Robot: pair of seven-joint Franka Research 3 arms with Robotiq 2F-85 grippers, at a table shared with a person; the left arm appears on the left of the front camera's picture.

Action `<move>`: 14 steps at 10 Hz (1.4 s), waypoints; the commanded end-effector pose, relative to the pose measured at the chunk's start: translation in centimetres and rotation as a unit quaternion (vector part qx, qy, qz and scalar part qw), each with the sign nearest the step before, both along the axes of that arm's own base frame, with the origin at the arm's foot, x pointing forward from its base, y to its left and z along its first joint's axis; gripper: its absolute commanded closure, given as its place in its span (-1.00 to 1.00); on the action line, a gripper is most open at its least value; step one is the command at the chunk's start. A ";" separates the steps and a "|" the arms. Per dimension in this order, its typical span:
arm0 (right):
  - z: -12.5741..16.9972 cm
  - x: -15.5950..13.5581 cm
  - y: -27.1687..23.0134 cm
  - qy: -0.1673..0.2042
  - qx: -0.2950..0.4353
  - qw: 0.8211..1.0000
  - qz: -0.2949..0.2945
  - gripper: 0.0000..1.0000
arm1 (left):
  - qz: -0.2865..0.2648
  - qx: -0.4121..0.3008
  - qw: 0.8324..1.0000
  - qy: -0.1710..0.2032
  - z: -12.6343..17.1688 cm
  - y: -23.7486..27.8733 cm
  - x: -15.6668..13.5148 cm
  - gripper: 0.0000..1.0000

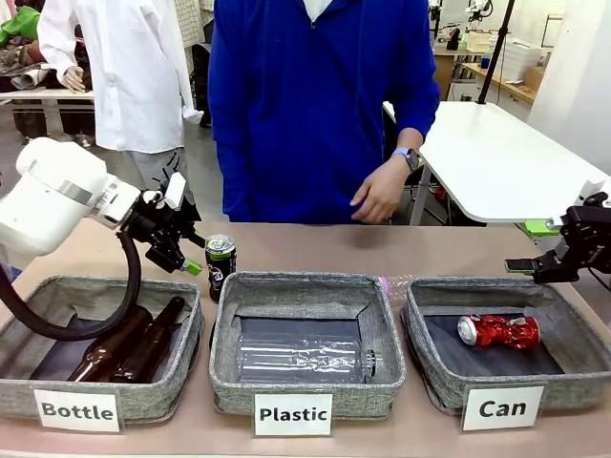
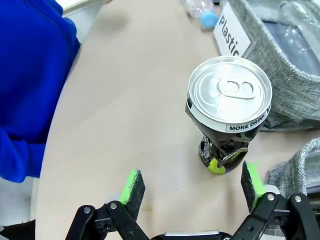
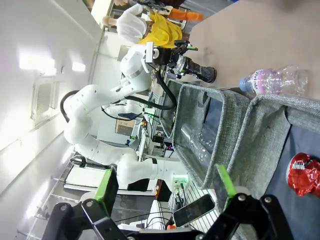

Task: Sort the can waste into the basket.
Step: Pick up the can waste from the table and place it in the right Fabric basket.

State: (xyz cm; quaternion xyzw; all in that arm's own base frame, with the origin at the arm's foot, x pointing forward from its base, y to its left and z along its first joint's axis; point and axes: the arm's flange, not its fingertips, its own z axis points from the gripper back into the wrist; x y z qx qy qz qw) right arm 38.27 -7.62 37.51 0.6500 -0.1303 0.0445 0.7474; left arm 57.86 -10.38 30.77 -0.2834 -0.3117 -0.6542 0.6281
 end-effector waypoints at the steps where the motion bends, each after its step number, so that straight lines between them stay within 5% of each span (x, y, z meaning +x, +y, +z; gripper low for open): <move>1: 0.2 0.2 -0.1 -0.009 -0.006 1.000 0.005 -1.00 | -0.014 0.003 1.000 0.012 0.4 -0.2 0.3 -1.00; 12: 0.2 0.2 -0.1 -0.009 -0.006 1.000 0.005 -1.00 | -0.062 -0.057 0.994 0.072 -1.7 -4.5 -0.3 -1.00; 13: 0.2 0.2 -0.1 -0.009 -0.006 1.000 0.005 -1.00 | -0.062 -0.054 0.994 0.072 -1.9 -4.6 -0.3 0.15; 14: 0.2 0.2 -0.1 -0.009 -0.006 1.000 0.005 -1.00 | -0.062 -0.060 0.994 0.073 -2.0 -4.7 -0.5 0.20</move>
